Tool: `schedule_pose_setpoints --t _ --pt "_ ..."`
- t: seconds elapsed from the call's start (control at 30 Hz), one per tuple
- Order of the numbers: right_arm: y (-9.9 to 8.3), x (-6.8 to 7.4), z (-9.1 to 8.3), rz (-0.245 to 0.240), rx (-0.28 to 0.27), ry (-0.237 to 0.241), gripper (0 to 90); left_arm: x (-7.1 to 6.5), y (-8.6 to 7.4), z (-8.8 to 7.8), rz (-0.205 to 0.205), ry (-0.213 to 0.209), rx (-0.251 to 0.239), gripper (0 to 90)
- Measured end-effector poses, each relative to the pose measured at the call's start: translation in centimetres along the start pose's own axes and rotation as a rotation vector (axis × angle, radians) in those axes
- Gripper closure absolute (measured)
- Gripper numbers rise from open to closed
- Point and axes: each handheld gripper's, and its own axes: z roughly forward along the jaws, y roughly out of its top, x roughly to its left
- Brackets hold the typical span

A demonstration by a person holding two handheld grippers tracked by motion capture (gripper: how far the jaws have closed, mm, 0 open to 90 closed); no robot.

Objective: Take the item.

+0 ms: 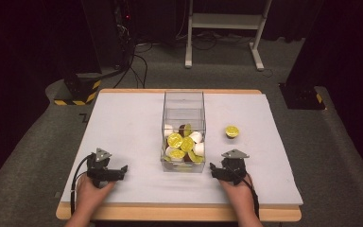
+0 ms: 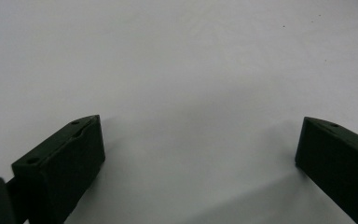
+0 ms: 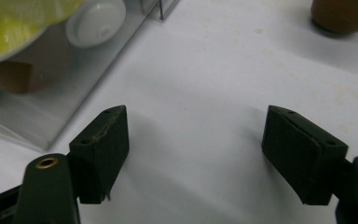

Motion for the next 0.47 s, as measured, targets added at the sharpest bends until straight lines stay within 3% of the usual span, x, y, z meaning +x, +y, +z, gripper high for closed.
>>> schedule_pose_setpoints --t 0.1,0.47 --pt "-0.16 0.37 -0.10 -0.013 -0.015 -0.024 25.0 -0.03 -0.01 0.01 -0.004 0.000 -0.003 1.4" --pt "0.00 -0.07 0.08 0.013 0.001 -0.002 21.6 -0.05 -0.02 0.01 -0.005 0.000 -0.004 1.4"
